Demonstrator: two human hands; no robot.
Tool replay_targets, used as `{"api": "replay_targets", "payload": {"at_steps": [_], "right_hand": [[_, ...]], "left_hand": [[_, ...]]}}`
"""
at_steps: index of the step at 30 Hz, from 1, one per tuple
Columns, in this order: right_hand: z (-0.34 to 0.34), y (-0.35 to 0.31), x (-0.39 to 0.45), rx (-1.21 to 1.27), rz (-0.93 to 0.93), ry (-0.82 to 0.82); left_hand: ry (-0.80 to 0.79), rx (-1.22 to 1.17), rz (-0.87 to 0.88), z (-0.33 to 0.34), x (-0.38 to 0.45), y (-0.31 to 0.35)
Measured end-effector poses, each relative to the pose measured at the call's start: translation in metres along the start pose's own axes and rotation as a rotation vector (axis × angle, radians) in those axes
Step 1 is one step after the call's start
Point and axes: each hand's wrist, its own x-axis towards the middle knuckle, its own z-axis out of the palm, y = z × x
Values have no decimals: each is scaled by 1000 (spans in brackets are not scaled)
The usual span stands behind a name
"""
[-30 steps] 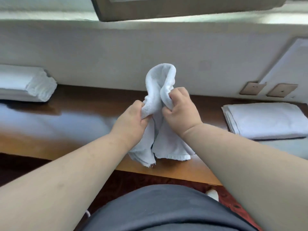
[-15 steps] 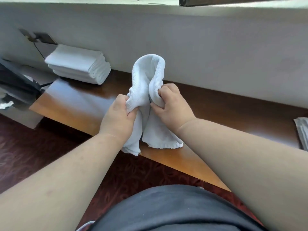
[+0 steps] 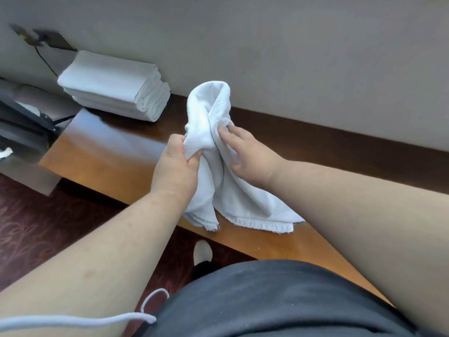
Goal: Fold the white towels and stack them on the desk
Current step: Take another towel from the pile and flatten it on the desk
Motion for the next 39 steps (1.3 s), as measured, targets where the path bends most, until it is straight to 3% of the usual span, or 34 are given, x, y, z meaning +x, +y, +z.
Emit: {"api": "replay_targets", "payload": {"at_steps": [3, 9, 12, 14, 15, 18, 20, 22, 25, 32, 35, 39], "right_hand": [[9, 11, 29, -121, 101, 5], [42, 33, 53, 9, 681, 153], [50, 41, 47, 87, 874, 358], [59, 44, 25, 184, 972, 682], [65, 45, 7, 210, 1027, 842], [79, 49, -42, 356, 1243, 1053], [86, 56, -76, 468, 1428, 1005], [95, 55, -99, 631, 1503, 855], [110, 49, -102, 896, 1445, 816], [135, 43, -76, 1110, 1423, 855], [138, 40, -68, 981, 1432, 832], [135, 40, -64, 931, 1453, 908]], "left_hand": [[-79, 9, -9, 1, 43, -23], [-377, 118, -58, 5, 122, -66], [-364, 236, -78, 16, 156, -71], [-292, 431, 80, 25, 163, -70], [-286, 505, 240, 35, 162, -67], [-425, 646, 677, 56, 152, -52], [-569, 634, 903, 75, 137, -37], [-686, 568, 1019, 93, 121, -21], [-759, 578, 1007, 116, 108, -7], [-792, 901, 1152, 158, 106, 12], [-886, 996, 1183, 171, 111, 25], [-823, 926, 1239, 169, 117, 49]]}}
